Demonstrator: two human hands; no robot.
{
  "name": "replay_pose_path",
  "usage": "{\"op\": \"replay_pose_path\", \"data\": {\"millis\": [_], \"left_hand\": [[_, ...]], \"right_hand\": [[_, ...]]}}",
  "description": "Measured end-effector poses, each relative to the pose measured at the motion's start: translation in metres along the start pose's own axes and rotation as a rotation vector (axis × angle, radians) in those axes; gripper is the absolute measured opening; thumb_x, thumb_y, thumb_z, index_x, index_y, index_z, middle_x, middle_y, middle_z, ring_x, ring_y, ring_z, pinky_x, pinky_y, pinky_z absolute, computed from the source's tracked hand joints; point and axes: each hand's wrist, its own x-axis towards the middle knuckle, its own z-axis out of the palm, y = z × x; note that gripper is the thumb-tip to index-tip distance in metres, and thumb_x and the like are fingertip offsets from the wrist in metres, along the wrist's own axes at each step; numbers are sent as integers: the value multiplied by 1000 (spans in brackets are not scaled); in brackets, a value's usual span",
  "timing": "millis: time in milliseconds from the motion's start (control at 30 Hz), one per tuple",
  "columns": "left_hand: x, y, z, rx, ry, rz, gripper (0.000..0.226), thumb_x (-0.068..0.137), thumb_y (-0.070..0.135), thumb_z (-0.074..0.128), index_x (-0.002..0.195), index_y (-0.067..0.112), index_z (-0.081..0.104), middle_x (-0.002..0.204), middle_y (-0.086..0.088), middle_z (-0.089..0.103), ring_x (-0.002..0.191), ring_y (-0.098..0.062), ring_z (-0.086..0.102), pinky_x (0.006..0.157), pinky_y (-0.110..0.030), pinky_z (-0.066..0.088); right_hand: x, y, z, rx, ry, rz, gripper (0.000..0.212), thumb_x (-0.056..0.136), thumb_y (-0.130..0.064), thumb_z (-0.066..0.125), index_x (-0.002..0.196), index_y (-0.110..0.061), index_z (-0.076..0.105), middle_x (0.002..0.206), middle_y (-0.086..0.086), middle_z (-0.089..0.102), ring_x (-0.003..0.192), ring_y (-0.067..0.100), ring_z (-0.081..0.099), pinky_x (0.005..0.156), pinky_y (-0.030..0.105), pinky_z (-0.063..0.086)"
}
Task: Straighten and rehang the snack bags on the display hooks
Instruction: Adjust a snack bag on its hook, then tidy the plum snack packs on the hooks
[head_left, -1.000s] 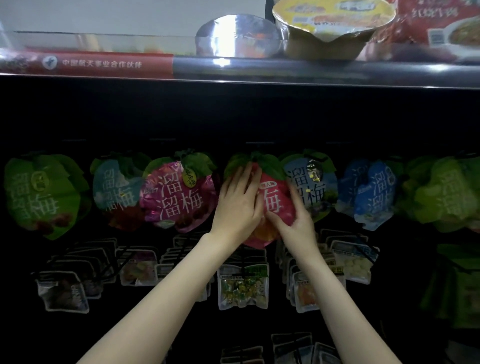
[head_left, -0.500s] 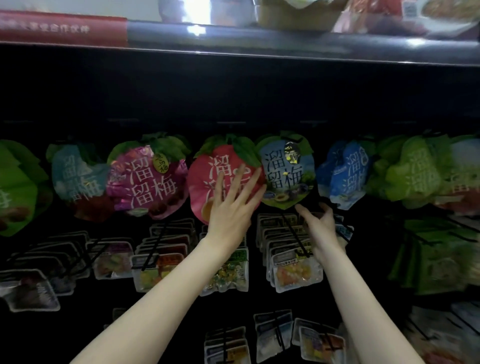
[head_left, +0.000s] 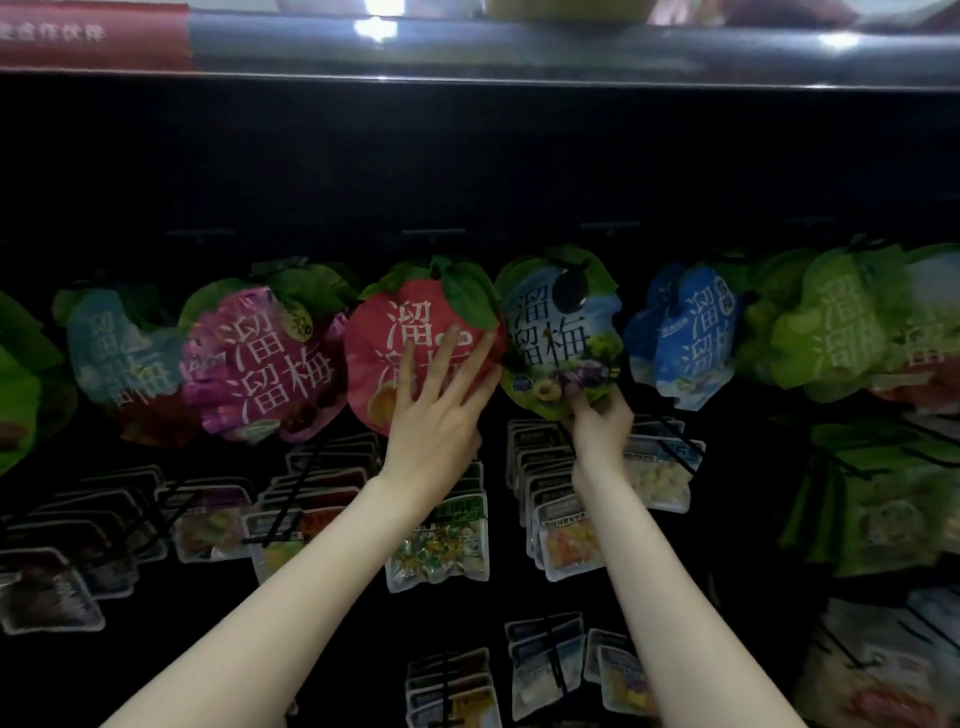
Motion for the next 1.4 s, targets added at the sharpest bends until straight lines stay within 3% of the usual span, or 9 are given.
{"op": "replay_pose_path", "data": {"millis": [67,167,500,833,933,1000,1167,1267,1400], "left_hand": [[-1,1,-4,-35,15,-8,69,61,15,75,128,18,55,150,-5,32,140,-33,13,110,-59,3],[-4,5,-8,-81,21,-37,66,64,15,72,128,17,55,150,-6,32,140,-33,12,109,-61,4],[-27,30,-12,-261,-73,-55,69,70,18,71,135,15,47,150,-11,30,140,-30,12,110,-56,5],[-130,100,-13,-579,-203,5,48,80,14,62,127,14,51,146,-10,37,138,-24,20,111,-46,9],[-171,133,-2,-590,-408,72,57,73,17,73,126,14,55,141,-10,44,135,-25,29,110,-44,15],[-184,150,2,-572,-577,62,61,73,20,73,129,15,53,142,-9,44,134,-25,36,112,-41,19],[-201,185,28,-644,-928,-12,61,96,23,43,149,19,13,157,-2,8,144,-18,9,116,-33,9],[-207,209,45,-658,-1013,-90,61,97,22,42,149,16,12,156,-4,11,142,-20,16,115,-31,17],[-213,240,52,-608,-1107,-194,64,97,21,42,149,11,7,157,-8,5,144,-22,9,114,-29,10]], "right_hand": [[-3,-6,-7,-86,-3,-47,18,93,-11,55,108,-21,57,102,-3,61,105,19,58,99,42,46],[0,-18,-28,-165,26,-81,12,93,-9,54,98,-20,56,105,4,64,103,23,60,95,43,46],[-13,-28,-72,-206,-41,46,31,88,3,58,118,-1,52,98,21,64,75,24,65,61,22,55],[-48,18,-182,-458,-10,10,18,89,2,52,97,-13,57,87,9,68,77,17,65,65,23,53],[-52,69,-224,-653,-3,99,18,86,-2,57,86,-20,58,87,12,69,79,22,65,76,40,55],[-53,100,-243,-803,-86,159,15,88,-6,58,97,-18,61,100,9,69,88,21,63,85,40,53],[-46,174,-268,-1220,-424,-46,45,91,2,49,134,-9,45,134,12,49,125,26,45,100,34,38],[-33,210,-290,-1468,-647,-149,68,88,6,50,147,-11,21,152,11,22,140,29,23,111,40,27],[-16,237,-312,-1454,-731,-208,69,90,1,51,148,-12,18,156,9,16,142,29,19,113,44,23]]}}
